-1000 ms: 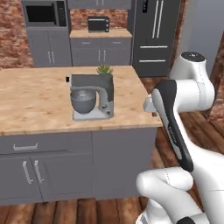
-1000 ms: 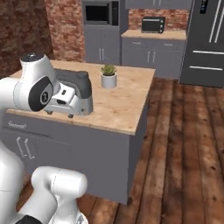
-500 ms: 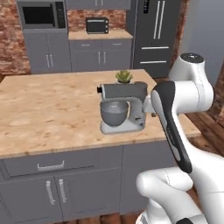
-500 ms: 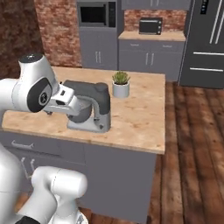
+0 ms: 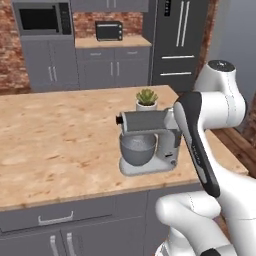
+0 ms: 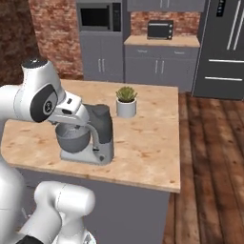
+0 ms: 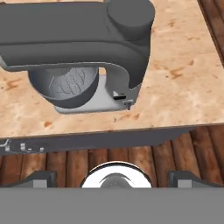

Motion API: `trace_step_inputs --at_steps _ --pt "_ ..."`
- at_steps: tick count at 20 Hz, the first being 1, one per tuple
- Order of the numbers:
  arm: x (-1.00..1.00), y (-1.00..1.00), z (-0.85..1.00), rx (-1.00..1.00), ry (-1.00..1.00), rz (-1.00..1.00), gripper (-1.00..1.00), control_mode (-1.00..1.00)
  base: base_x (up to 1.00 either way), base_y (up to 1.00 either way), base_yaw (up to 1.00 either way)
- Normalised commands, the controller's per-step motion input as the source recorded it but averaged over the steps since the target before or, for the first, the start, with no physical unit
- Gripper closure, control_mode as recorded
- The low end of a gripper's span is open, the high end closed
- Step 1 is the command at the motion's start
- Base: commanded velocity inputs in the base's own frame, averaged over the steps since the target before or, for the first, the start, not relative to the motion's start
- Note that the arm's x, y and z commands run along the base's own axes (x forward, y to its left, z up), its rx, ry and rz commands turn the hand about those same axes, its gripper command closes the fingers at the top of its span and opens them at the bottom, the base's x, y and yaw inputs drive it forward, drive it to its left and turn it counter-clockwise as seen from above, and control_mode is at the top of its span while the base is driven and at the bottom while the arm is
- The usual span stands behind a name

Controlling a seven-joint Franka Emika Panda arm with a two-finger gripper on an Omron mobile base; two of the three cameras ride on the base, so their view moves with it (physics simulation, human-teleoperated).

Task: Navigate to the stand mixer.

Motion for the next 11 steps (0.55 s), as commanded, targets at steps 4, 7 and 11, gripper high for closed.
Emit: trace_step_inputs --at_steps 4,7,11 --pt "0.0 0.0 0.0 0.0 0.0 0.0 -1.0 1.0 0.31 0.0 0.0" --pt "0.0 0.0 0.0 0.0 0.0 0.0 -1.0 1.0 -0.01 0.0 0.0" --pt "0.0 0.0 0.0 0.0 0.0 0.0 -1.0 1.0 0.0 0.0 0.0"
